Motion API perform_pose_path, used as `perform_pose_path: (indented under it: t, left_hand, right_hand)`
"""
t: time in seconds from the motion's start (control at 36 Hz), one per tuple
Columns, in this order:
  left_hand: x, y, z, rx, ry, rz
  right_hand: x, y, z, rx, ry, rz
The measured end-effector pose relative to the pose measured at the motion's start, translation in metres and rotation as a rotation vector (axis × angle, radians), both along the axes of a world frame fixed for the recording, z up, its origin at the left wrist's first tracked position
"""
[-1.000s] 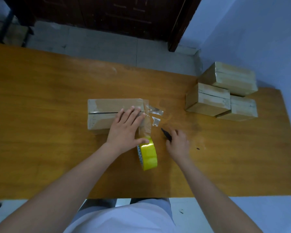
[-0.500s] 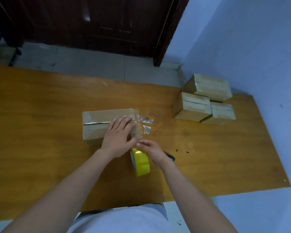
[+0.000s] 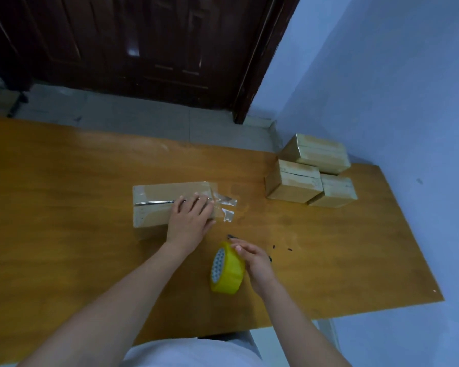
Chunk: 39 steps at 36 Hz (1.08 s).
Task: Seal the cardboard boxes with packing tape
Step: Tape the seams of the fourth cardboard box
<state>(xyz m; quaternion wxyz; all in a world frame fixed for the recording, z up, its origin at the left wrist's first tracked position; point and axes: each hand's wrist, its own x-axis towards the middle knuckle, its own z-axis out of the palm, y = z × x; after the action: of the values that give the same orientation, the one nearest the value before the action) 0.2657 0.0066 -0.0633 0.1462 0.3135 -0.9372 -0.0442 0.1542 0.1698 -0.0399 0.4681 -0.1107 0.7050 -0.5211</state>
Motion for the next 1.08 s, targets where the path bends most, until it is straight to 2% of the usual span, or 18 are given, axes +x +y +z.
perform_pose_path:
  t: [0.11,0.31,0.42,0.53,0.69,0.86,0.97,1.08]
  left_hand:
    - [-0.002,-0.002,0.001,0.030,-0.003,0.003]
    - [0.007,-0.001,0.007,0.096,0.007,-0.068]
    - [0.009,-0.010,0.028,0.238,0.024,-0.083]
    - [-0.013,-0.029,0.044,0.370,0.059,-0.037]
    - [-0.029,-0.052,0.035,0.305,-0.073,-0.017]
    - [-0.021,-0.050,0.022,0.283,0.040,-0.027]
    - [-0.020,-0.044,0.021,0.269,0.061,-0.030]
    - [-0.021,-0.046,0.020,0.276,0.063,-0.012]
  right_hand:
    - [-0.004,0.005,0.006,0.025,0.075,0.085]
    - [-0.017,0.011,0.012,0.175,-0.085,0.315]
    - [-0.017,0.001,0.020,0.220,-0.048,0.451]
    - [-0.022,-0.009,0.017,0.288,-0.053,0.453]
    - [-0.022,-0.033,-0.004,0.502,-0.063,0.583]
    - [-0.021,-0.073,-0.030,0.637,0.167,0.423]
    - [-0.031,-0.089,-0.042,0.619,0.272,0.530]
    - [-0.042,-0.099,-0.055,0.586,0.388,0.502]
